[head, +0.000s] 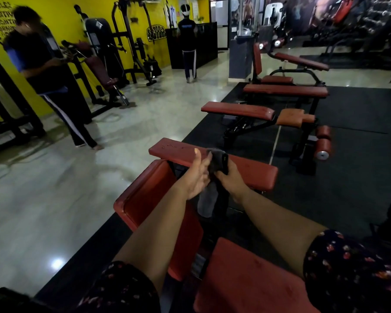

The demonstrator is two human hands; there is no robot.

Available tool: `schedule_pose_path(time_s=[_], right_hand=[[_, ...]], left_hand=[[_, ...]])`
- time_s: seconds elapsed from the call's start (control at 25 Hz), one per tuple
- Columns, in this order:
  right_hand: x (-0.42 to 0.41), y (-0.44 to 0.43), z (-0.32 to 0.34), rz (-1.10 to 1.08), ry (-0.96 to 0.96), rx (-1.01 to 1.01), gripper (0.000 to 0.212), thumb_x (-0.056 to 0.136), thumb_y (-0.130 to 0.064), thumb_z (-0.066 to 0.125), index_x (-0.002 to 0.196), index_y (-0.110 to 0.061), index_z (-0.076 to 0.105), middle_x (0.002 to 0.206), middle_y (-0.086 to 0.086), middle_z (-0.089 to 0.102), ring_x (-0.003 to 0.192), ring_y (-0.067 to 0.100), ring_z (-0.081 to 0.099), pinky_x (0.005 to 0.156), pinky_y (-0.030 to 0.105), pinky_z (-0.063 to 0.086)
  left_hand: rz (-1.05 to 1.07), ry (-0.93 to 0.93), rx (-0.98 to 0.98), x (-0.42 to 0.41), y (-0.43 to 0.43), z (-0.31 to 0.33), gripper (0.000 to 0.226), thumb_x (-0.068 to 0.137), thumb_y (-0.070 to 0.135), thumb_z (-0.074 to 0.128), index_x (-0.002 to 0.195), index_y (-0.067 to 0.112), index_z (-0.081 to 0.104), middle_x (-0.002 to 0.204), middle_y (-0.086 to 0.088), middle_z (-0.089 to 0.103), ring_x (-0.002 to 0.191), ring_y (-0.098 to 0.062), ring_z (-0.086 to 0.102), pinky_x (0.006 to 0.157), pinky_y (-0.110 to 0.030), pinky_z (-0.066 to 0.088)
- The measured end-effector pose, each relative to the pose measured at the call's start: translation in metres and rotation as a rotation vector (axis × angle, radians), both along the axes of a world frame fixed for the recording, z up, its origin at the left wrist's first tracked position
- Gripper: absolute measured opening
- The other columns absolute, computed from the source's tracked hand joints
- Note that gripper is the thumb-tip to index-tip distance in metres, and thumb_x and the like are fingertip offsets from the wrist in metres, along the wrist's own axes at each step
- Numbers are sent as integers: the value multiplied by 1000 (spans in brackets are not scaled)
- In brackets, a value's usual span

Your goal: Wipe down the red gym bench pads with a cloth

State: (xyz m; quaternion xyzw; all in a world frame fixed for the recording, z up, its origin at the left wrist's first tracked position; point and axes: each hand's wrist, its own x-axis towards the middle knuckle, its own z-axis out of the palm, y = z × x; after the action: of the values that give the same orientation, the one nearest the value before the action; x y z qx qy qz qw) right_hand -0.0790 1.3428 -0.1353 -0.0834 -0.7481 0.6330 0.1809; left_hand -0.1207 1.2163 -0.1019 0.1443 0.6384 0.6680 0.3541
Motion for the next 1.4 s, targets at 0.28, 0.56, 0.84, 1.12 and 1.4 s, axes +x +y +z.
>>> schedule_pose_path(time_s=[0.28,0.56,0.84,1.12,1.4], right_hand=[[9,22,11,84,-211,-340,43,83,18,40,115,-5,55,89,8,61,80,18,58,67,24,48],[19,28,-1,301,-309,-352,29,78,-7,68,104,-9,55,96,10,64,86,22,62,75,32,48],[10,25,-15,491,-400,-101,66,74,-24,83,133,-17,53,123,0,66,113,17,62,94,33,52],[-10,-21,-29,439,-438,14,63,78,-12,78,134,-10,49,125,5,61,116,25,59,96,40,50],[-50,-93,-13,497,-297,581,77,84,-8,66,149,-22,27,135,14,54,122,34,53,92,35,45]], left_hand=[[122,510,-337,-12,-4,-3,81,82,37,76,150,21,34,140,9,39,132,-7,35,109,-28,34],[143,679,-574,-23,-2,5,46,88,51,65,65,14,51,58,2,46,56,-11,44,57,-29,33],[233,765,-589,-11,-23,-7,48,92,50,58,102,5,70,96,-12,72,92,-24,67,85,-44,52],[456,979,-850,5,-117,-48,43,99,49,42,139,33,48,141,-2,53,130,-25,46,103,-42,43],[591,886,-1037,-10,-224,-70,68,89,52,58,148,23,38,153,-2,37,140,-26,33,116,-45,26]])
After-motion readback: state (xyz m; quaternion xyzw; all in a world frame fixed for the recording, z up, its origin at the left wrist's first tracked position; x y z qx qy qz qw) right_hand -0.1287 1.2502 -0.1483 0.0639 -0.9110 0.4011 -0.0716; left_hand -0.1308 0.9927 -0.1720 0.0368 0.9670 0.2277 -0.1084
